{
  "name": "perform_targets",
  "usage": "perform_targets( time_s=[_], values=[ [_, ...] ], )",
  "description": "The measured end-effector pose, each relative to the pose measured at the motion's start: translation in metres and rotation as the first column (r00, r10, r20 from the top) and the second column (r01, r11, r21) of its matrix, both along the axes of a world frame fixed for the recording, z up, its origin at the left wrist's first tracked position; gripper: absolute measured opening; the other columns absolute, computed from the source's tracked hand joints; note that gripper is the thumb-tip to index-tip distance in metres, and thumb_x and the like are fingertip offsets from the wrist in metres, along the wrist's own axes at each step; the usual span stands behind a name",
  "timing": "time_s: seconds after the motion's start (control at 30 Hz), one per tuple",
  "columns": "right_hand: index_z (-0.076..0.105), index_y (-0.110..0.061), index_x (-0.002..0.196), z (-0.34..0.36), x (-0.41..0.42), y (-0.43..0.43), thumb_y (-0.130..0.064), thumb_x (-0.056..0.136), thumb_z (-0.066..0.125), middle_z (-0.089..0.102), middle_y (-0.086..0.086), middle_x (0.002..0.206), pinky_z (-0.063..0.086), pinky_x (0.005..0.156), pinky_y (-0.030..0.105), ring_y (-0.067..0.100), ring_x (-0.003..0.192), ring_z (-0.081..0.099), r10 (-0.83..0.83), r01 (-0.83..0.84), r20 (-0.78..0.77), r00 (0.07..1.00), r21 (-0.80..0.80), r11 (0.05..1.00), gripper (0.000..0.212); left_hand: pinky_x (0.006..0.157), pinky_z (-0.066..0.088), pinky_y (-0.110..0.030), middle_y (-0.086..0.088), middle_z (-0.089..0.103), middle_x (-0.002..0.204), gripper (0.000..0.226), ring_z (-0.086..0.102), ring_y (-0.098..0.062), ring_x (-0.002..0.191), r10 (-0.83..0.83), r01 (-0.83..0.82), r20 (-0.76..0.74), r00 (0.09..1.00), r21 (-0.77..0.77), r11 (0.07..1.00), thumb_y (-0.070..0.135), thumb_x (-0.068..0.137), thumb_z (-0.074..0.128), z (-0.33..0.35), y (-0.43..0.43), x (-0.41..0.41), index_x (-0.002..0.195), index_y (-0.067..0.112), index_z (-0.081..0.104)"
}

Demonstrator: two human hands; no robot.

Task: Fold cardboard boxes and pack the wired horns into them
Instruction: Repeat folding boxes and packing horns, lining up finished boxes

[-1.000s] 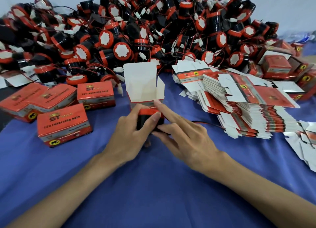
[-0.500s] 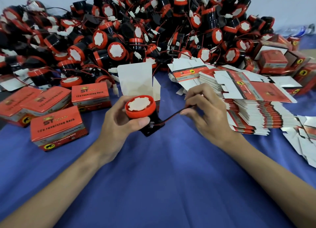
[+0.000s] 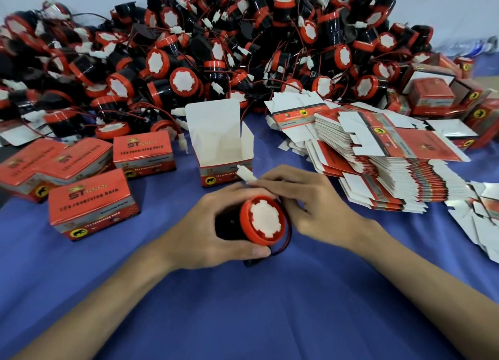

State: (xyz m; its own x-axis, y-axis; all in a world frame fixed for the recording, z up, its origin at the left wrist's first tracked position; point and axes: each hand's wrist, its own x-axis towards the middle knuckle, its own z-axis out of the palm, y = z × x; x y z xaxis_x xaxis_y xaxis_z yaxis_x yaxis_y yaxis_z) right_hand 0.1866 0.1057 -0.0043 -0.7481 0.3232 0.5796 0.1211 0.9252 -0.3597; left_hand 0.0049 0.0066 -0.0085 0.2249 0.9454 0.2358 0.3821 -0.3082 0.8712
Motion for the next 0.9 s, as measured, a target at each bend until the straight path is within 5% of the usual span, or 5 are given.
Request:
perform_targets(
  time_s=[0.17, 0.27, 0.43, 0.7, 0.9],
  values=[
    [0.068, -0.002, 0.112, 0.008, 0.003, 0.001, -0.004, 0.083, 0.046, 0.064, 0.004, 0.118, 0.045, 0.096, 0.028, 0.015, 0.112, 0.059, 0.023, -0.023, -0.006, 1.000, -0.472, 0.881, 0.037, 0.097, 0.043, -0.019, 0.005, 0.051, 0.119, 0.082, 0.053, -0.014, 0.115, 0.101, -0.067, -0.178, 0.979, 0.185, 0.980, 0.041, 0.069, 0.082, -0.009, 0.003, 0.000, 0.141, 0.034, 0.042],
    [0.063, -0.010, 0.124, 0.007, 0.002, -0.005, -0.041, 0.086, 0.047, 0.061, -0.003, 0.126, 0.041, 0.102, 0.030, 0.010, 0.119, 0.053, -0.051, 0.067, 0.051, 0.997, -0.414, 0.908, 0.051, 0.094, 0.051, -0.027, 0.016, 0.054, 0.116, 0.096, 0.060, -0.012, 0.110, 0.168, -0.153, -0.094, 0.981, 0.149, 0.977, 0.044, 0.061, 0.086, -0.009, 0.004, 0.000, 0.141, 0.044, 0.032],
    [0.043, -0.022, 0.141, 0.001, -0.007, -0.020, -0.062, 0.068, 0.065, 0.054, -0.018, 0.124, 0.042, 0.098, 0.022, 0.003, 0.114, 0.051, -0.080, 0.122, 0.153, 0.985, -0.287, 0.950, 0.085, 0.089, 0.051, -0.019, 0.024, 0.060, 0.114, 0.106, 0.063, -0.002, 0.106, 0.234, -0.232, -0.004, 0.972, 0.110, 0.967, 0.055, 0.050, 0.084, -0.010, 0.006, 0.002, 0.136, 0.054, 0.021],
    [0.047, -0.019, 0.139, 0.000, -0.006, -0.017, -0.043, 0.076, 0.075, 0.058, -0.006, 0.131, 0.043, 0.103, 0.030, 0.007, 0.121, 0.052, -0.078, 0.117, 0.131, 0.988, -0.323, 0.939, 0.072, 0.093, 0.048, -0.014, 0.023, 0.066, 0.113, 0.119, 0.062, 0.004, 0.108, 0.286, -0.286, 0.013, 0.958, 0.070, 0.956, 0.047, 0.056, 0.090, -0.015, 0.008, -0.003, 0.144, 0.052, 0.010],
    [0.060, -0.008, 0.124, 0.007, 0.001, -0.007, -0.018, 0.069, 0.073, 0.066, 0.000, 0.116, 0.048, 0.094, 0.025, 0.009, 0.107, 0.062, -0.073, 0.081, 0.038, 0.997, -0.295, 0.952, 0.057, 0.090, 0.051, -0.028, 0.002, 0.068, 0.116, 0.060, 0.065, -0.017, 0.107, 0.190, -0.197, 0.193, 0.963, 0.015, 0.980, 0.039, 0.081, 0.058, -0.008, 0.004, -0.005, 0.137, 0.023, 0.044]
  ],
)
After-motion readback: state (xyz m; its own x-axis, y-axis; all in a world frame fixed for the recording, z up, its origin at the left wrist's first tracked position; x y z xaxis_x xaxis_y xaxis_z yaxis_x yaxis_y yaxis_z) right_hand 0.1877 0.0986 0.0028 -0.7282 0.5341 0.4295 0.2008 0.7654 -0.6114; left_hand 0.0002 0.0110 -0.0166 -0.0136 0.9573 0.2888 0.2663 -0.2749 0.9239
